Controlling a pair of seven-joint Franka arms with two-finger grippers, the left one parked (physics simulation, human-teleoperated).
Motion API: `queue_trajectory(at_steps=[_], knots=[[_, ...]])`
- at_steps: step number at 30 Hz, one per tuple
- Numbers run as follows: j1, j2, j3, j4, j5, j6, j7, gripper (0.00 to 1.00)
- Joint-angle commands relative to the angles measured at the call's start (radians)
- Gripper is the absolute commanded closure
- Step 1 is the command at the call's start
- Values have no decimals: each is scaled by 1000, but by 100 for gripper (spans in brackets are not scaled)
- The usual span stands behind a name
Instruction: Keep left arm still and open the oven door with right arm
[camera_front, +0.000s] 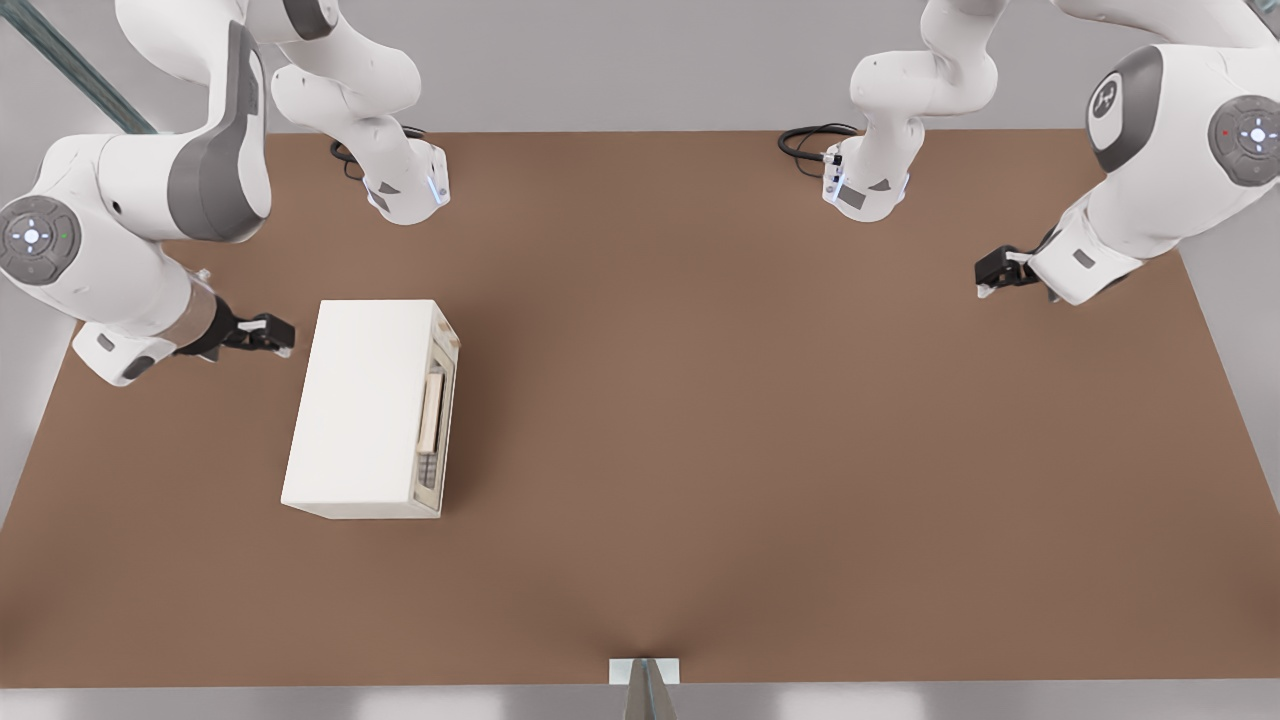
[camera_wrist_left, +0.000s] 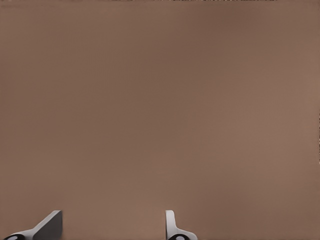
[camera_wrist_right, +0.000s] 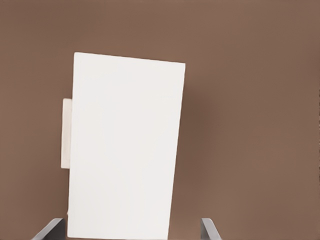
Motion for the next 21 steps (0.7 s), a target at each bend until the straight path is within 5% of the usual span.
queue_trajectory(at_steps=[1,4,5,6,8,9,10,15,21], knots=[[0,-1,0,-1,-6,50,-6,0],[22,107,75,5,-19,9,10,0],[100,173,78,8,-17,7,160,56],[198,242,69,60,-22,-30,337,79],[370,387,17,203,-212,-180,448,79],[486,457,-112,258,-218,-226,492,79],[546,466,-157,253,-270,-245,532,79],[562,551,-163,223,-355,-211,819,79],[600,664,-204,264,-410,-211,802,79]])
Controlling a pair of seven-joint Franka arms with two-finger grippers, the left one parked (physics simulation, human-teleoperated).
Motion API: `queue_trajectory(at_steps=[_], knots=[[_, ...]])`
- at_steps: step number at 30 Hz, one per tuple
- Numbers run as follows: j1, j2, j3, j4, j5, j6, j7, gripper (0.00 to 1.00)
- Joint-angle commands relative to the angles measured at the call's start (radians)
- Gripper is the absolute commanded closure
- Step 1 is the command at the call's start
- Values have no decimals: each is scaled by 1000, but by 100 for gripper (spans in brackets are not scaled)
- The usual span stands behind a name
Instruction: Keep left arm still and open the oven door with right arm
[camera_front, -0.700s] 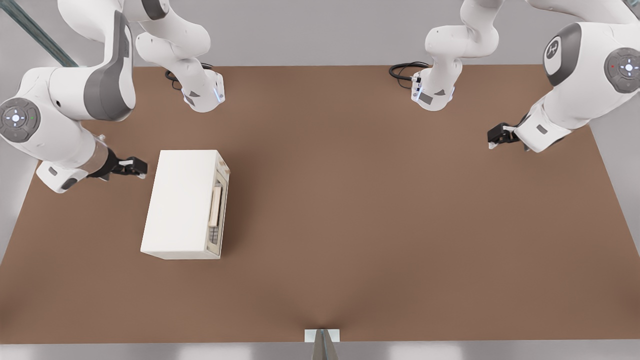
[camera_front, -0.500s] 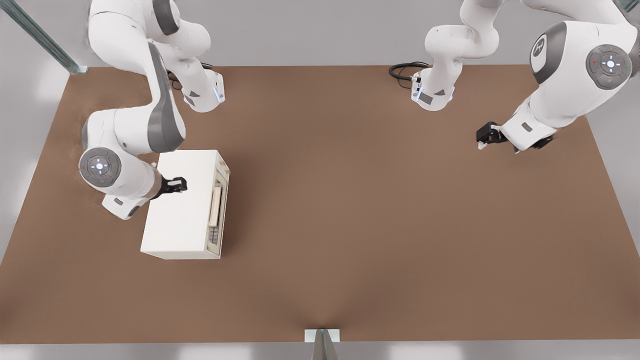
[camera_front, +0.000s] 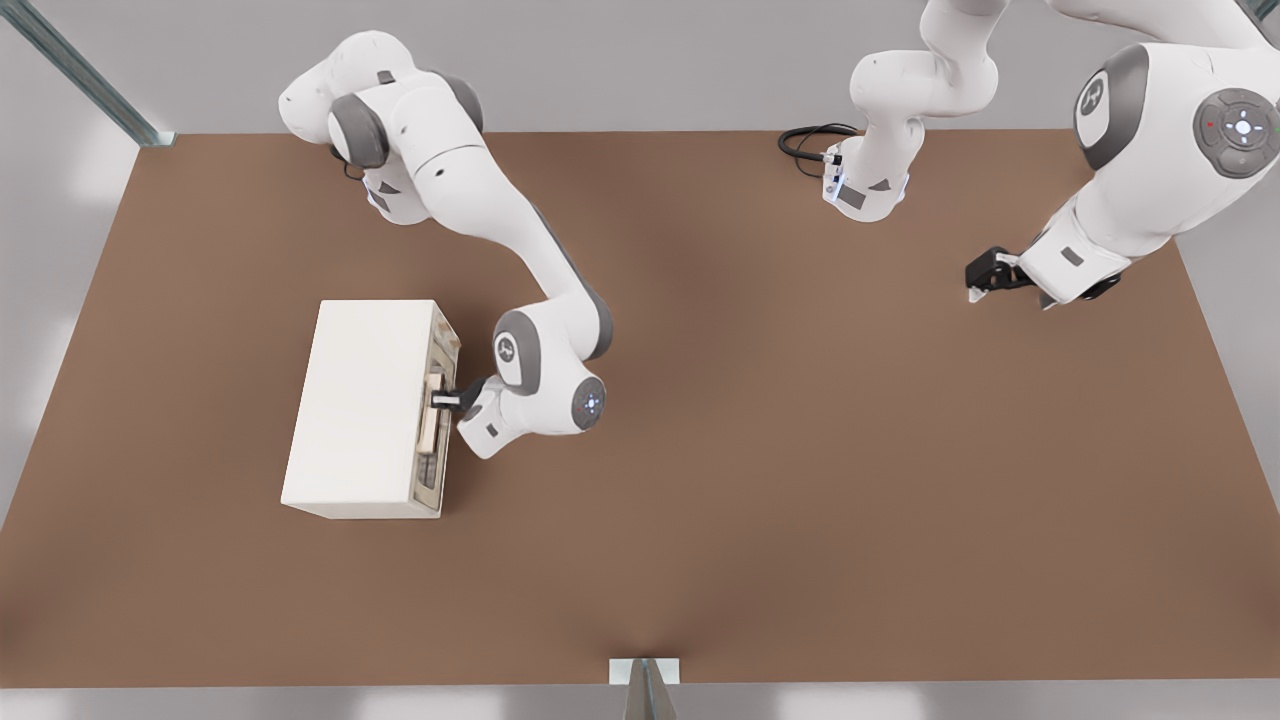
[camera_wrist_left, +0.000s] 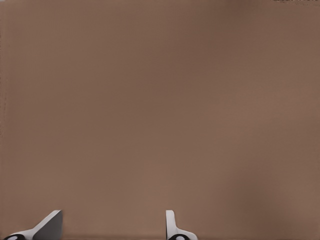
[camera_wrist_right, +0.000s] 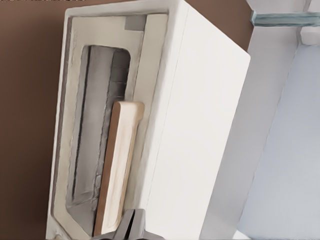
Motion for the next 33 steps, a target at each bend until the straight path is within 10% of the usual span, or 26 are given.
queue_trajectory(at_steps=[1,29,33], knots=[[2,6,-3,5,-31,-14,372,79],[57,69,43,14,-23,128,436,79],[-164,-278,138,-203,170,300,187,79]])
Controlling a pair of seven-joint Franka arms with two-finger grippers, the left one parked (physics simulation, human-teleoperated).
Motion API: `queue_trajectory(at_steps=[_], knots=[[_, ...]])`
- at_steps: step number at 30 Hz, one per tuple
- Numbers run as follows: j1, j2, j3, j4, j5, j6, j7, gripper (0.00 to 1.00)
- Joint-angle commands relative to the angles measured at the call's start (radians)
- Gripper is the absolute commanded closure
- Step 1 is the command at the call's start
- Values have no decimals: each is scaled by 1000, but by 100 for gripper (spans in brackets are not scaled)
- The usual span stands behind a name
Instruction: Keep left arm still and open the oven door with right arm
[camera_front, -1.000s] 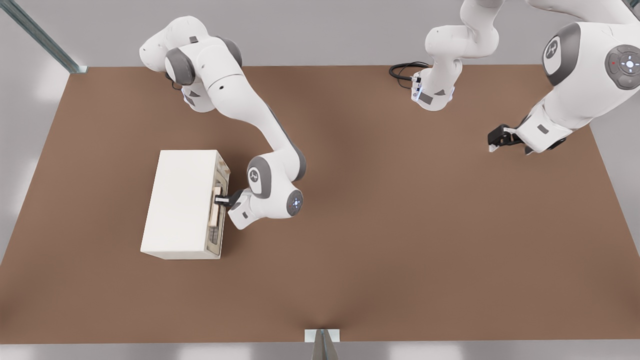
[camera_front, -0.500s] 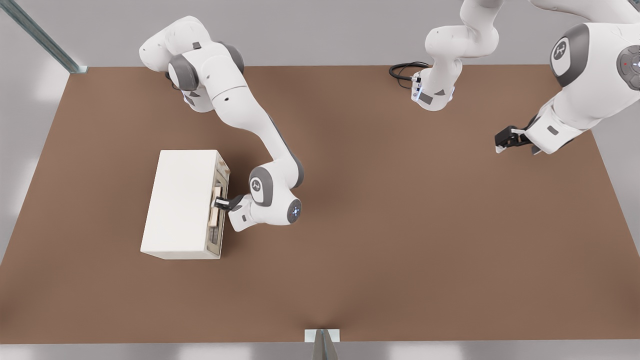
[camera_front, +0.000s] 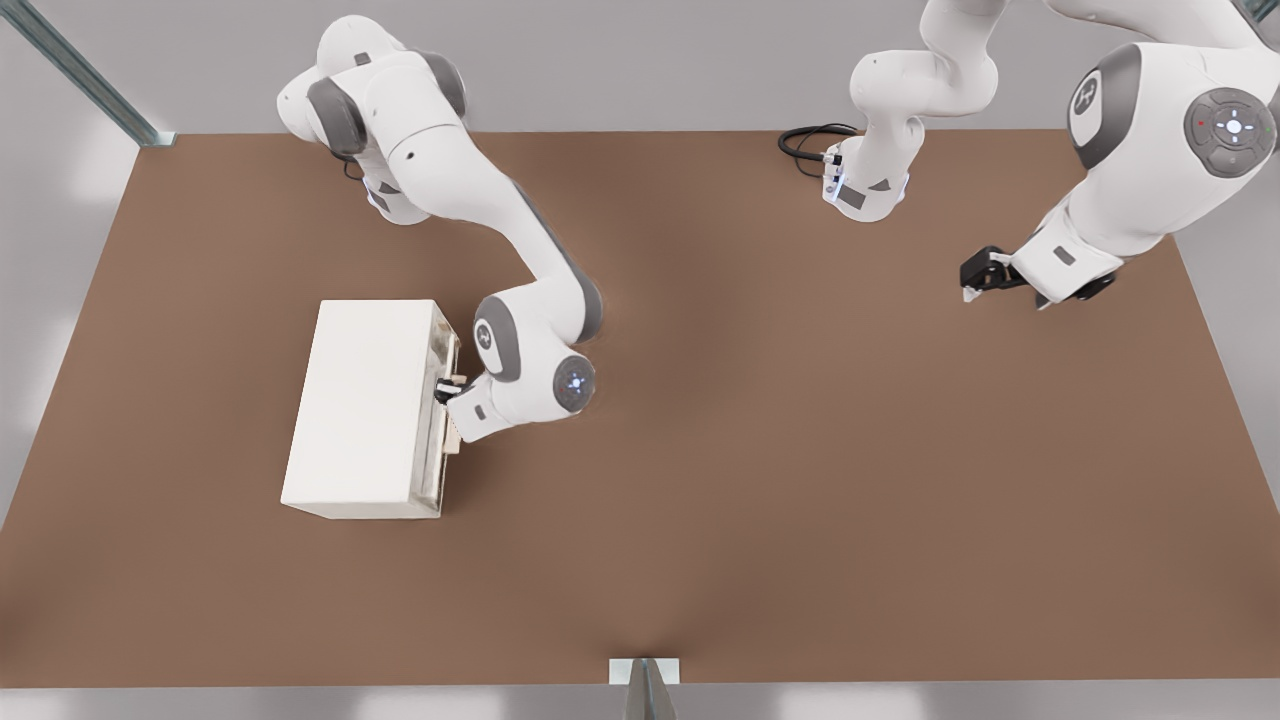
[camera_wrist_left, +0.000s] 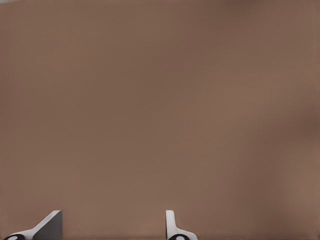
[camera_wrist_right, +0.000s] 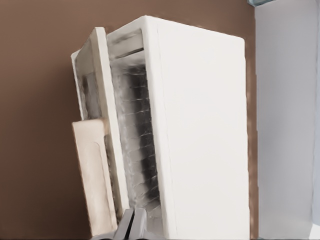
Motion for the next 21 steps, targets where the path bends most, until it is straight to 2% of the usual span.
queue_trajectory(at_steps=[1,3,5,6,7,10,21], knots=[[-151,-127,29,-64,161,152,-301,79],[-346,-247,30,-64,318,132,-644,79],[-395,-359,31,-110,347,96,-688,79],[-417,-400,29,-137,376,92,-725,4],[-417,-430,29,-166,372,81,-722,0],[-417,-451,27,-97,353,64,-733,0],[-420,-447,23,-104,355,72,-737,0]])
